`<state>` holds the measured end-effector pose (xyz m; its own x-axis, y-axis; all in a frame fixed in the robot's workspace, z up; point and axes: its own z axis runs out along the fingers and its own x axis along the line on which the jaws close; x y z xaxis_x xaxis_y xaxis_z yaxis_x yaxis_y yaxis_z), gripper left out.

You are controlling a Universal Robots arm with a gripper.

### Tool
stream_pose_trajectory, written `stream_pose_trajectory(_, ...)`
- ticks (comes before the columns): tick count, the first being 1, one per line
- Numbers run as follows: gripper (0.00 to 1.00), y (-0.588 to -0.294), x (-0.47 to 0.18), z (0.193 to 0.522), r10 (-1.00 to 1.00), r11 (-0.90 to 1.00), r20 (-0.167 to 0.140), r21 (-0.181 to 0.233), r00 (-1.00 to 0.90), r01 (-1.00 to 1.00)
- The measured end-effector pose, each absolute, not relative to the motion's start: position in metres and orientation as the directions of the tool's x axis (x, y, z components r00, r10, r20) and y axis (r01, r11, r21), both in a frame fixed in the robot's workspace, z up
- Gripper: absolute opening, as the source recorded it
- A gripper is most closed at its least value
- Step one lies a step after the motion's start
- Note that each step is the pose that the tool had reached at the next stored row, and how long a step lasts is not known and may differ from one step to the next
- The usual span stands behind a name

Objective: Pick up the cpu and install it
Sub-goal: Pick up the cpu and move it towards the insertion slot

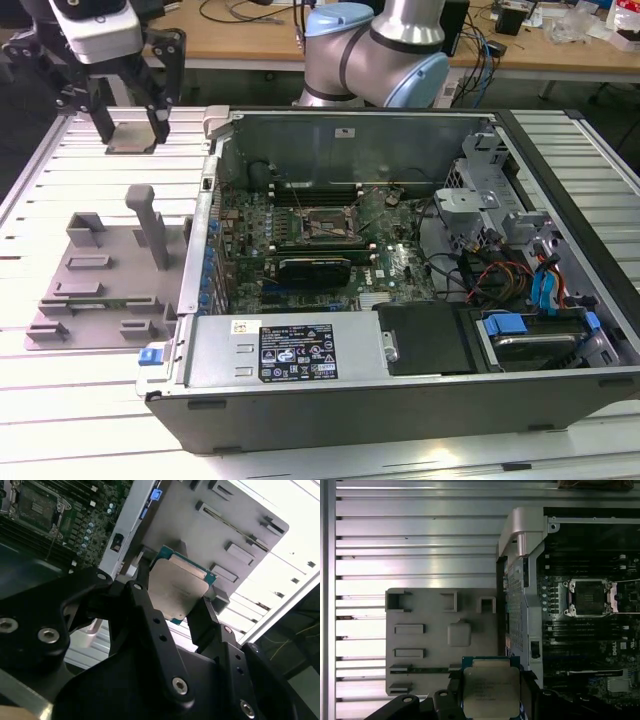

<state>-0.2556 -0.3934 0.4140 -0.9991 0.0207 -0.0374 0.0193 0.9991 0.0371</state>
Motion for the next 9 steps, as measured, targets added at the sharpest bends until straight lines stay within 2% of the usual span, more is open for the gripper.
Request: stream_pose_trajectory(9,0.55,-0.393,-0.225,0.414,0.021,0.999,-0.037,0.037,-0.999,0.019)
